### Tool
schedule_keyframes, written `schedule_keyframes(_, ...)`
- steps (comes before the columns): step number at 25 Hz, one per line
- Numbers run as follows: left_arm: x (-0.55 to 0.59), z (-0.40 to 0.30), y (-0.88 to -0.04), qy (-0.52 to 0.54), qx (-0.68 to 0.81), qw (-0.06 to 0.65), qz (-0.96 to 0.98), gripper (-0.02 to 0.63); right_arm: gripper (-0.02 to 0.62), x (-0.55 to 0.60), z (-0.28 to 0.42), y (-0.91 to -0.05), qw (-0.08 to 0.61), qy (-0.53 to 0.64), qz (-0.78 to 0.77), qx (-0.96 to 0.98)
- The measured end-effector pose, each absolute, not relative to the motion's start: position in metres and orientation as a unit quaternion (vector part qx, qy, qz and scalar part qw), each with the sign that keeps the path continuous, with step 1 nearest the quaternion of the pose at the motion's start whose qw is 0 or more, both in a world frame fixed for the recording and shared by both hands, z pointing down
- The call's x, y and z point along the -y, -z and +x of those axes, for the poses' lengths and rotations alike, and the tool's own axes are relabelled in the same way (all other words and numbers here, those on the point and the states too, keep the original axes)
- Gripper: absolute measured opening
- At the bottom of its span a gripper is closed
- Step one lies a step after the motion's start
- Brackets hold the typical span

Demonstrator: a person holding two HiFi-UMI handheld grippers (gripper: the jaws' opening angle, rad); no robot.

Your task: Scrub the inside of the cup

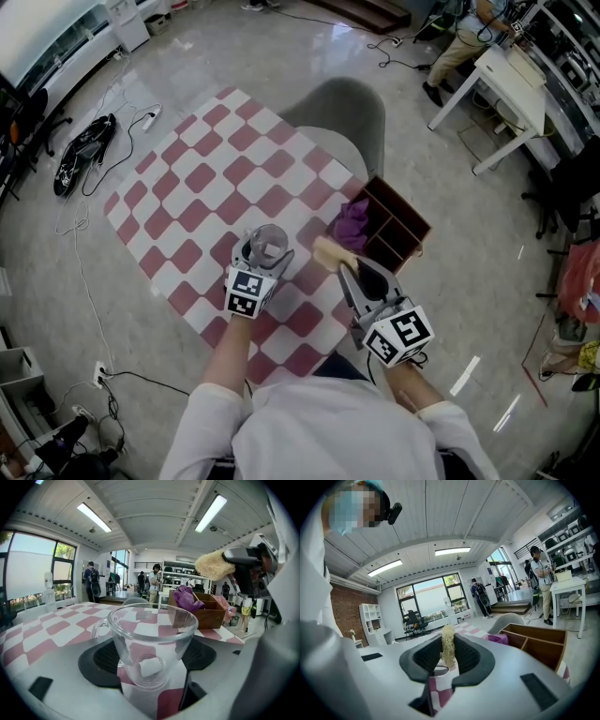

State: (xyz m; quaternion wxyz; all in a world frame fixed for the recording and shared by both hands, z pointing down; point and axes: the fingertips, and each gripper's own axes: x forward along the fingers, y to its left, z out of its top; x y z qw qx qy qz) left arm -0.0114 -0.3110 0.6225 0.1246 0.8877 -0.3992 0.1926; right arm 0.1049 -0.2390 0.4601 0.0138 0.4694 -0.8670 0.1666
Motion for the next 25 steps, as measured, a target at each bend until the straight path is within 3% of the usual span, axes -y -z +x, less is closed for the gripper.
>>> schedule_keyframes(25,0.226,-0.053,-0.524,-0.195,0.425,0.055,0.882,0.374,0.087,0.188,0.069,-0.415,-0.021,-0.134,0.423,0.896)
